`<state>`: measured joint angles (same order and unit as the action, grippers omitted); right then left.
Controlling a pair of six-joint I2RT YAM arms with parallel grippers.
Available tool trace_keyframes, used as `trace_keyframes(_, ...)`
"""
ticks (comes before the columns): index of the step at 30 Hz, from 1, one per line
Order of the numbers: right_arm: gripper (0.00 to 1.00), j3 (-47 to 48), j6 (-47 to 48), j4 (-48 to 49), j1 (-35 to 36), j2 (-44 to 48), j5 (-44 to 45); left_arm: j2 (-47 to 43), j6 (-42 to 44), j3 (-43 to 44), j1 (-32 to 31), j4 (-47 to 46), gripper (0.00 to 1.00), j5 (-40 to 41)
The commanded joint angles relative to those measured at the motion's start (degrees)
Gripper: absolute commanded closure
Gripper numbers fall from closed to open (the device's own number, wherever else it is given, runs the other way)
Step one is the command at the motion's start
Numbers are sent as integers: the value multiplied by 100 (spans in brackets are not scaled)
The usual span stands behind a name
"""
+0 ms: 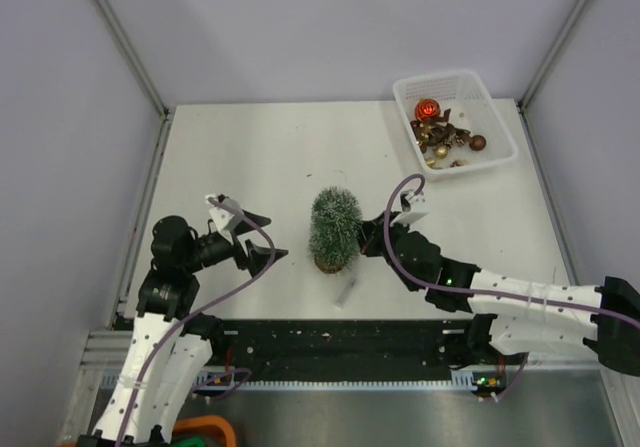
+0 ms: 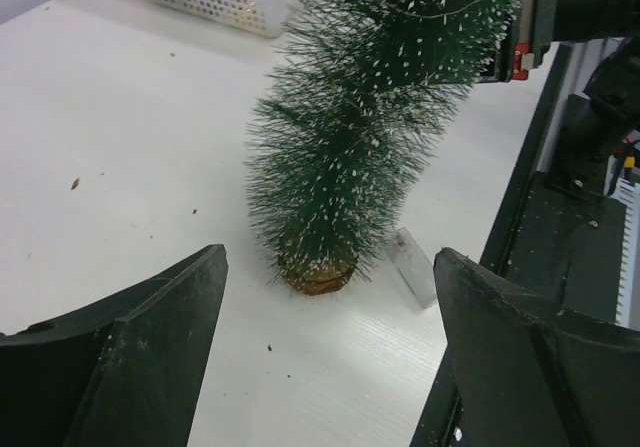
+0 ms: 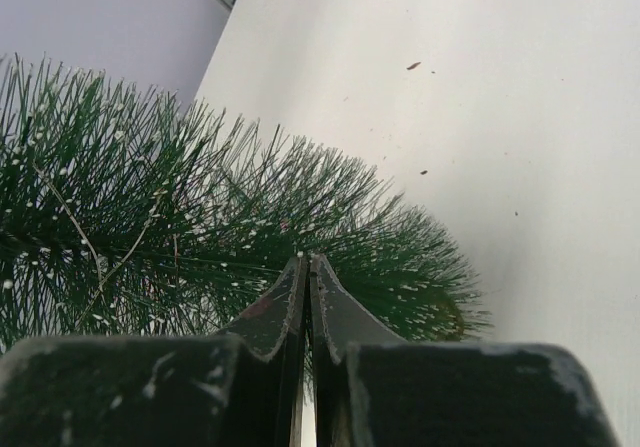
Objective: Decorate the small christmas tree
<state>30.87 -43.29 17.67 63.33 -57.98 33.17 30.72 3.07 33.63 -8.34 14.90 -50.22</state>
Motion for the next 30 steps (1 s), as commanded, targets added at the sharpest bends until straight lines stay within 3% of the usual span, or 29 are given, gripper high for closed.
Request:
trace_keyframes(1,100,445,197,-343,425,-231,875,-67,-536,-252,-141,-988,9,-911)
trace_keyframes(7,100,753,242,-352,584,-495,1051,548,-18,-50,-993,-1445,5,-288)
trace_keyframes(10,100,841,251,-378,637,-548,1104,1014,-26,38,-1222,-2217,4,20)
trace_keyframes(17,100,991,338,-422,698,-601,964,1726,-34,197,-1574,-2939,8,1030)
trace_keyframes(20,100,1008,391,-405,725,-610,832,1788,-61,162,-1574,-3045,23,1015)
trace_keyframes(22,100,1017,426,-378,742,-645,718,1832,-8,153,-1574,-3098,47,804)
trace_keyframes(24,100,1043,470,-361,760,-662,630,1850,44,127,-1574,-3133,61,637)
trace_keyframes(30,100,1070,541,-545,839,-619,445,1841,501,-40,-1548,-2992,76,329)
